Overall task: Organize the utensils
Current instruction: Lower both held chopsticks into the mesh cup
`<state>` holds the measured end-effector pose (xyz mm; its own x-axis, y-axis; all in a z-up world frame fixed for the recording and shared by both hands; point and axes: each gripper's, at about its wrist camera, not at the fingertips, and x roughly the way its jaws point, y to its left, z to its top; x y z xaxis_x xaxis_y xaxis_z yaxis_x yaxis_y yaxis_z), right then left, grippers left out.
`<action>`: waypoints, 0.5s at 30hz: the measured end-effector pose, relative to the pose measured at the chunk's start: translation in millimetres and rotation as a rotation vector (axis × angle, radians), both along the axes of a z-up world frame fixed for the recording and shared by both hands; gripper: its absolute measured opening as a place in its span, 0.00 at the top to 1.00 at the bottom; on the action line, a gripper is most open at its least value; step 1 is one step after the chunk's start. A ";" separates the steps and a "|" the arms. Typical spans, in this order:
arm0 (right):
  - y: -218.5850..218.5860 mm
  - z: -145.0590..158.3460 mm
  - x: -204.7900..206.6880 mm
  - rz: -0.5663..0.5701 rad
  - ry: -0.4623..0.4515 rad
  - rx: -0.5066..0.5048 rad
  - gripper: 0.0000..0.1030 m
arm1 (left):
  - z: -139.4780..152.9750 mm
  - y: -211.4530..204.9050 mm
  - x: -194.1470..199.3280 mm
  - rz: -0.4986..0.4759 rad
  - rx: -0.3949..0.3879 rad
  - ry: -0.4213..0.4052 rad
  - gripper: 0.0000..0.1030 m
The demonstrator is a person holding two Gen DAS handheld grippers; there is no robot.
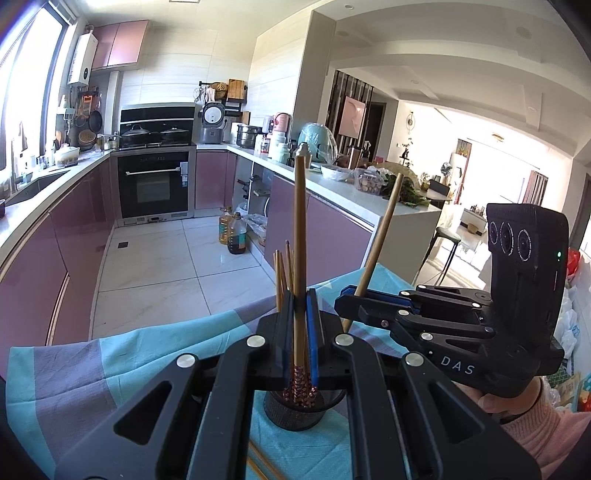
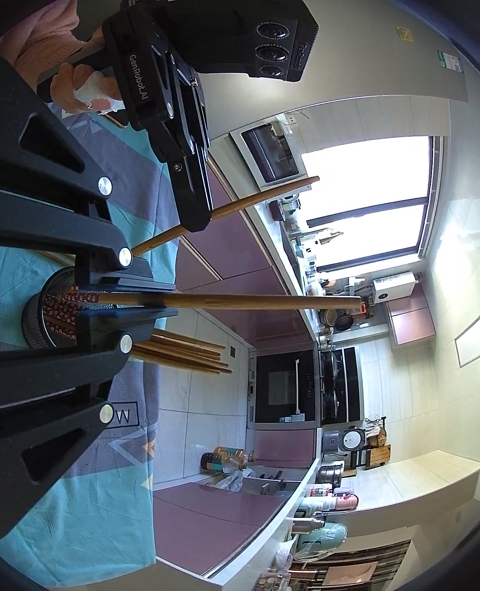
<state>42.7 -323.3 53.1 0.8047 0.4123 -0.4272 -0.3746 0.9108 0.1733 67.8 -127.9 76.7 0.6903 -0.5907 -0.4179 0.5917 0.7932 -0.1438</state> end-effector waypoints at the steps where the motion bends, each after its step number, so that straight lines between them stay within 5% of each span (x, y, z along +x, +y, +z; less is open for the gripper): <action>1: 0.6 -1.6 1.7 0.000 0.006 -0.001 0.94 | -0.3 -1.6 2.8 -0.001 0.006 0.005 0.93; 15: 11.8 -37.4 19.0 0.013 0.127 -0.030 0.94 | -30.0 -18.9 22.2 -0.033 0.109 0.104 0.93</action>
<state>61.7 -311.5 15.7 0.7378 0.4075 -0.5381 -0.3629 0.9117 0.1928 90.0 -146.8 46.7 0.6207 -0.5594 -0.5493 0.6040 0.7879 -0.1199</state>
